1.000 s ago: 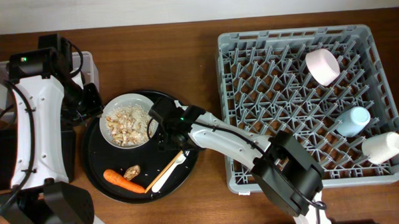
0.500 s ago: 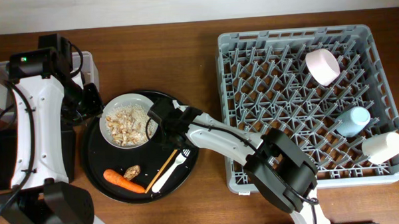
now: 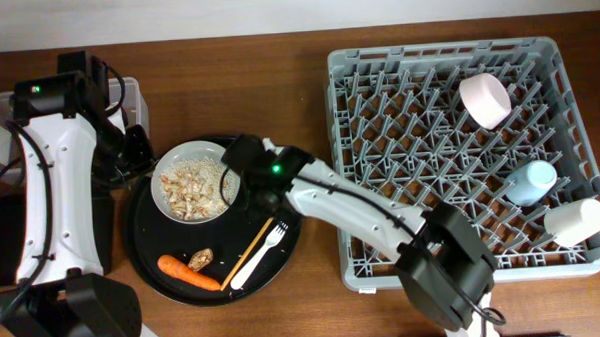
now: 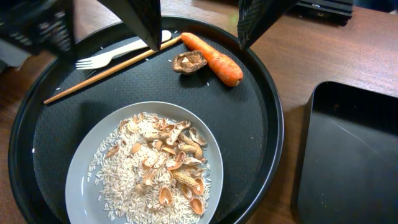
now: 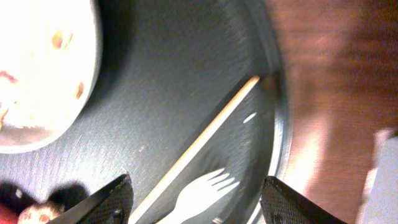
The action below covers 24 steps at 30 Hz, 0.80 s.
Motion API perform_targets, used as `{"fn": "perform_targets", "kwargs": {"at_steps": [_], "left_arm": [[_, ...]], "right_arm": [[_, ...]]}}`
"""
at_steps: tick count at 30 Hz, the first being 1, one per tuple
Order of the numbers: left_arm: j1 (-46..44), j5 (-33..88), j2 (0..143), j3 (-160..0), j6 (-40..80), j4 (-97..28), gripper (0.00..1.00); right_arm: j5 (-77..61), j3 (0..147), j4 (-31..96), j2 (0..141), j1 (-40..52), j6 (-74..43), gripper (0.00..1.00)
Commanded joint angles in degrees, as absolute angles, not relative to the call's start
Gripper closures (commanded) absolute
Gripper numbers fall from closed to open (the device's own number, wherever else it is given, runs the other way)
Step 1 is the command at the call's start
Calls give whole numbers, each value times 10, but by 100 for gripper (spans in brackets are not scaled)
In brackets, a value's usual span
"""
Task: Sort waste into correct bins and load items into the dishwasher rack
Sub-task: 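Grasp the white plastic fork on the tray with the right gripper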
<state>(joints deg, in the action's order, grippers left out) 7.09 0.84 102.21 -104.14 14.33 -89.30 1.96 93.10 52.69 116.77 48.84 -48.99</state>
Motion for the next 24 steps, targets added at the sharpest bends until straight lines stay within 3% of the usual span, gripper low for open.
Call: {"fn": "perform_targets", "kwargs": {"at_steps": [1,14,24], "left_arm": [[71,11,1008,-1043,134,-892,61],[71,11,1008,-1043,134,-892,61],[71,11,1008,-1044,134,-892,61]], "right_arm": [[2,922,528,1179,531,-523,31],[-5,876,512,1226,559,-603,33],[-4,876,500,1226,559,-603,58]]}}
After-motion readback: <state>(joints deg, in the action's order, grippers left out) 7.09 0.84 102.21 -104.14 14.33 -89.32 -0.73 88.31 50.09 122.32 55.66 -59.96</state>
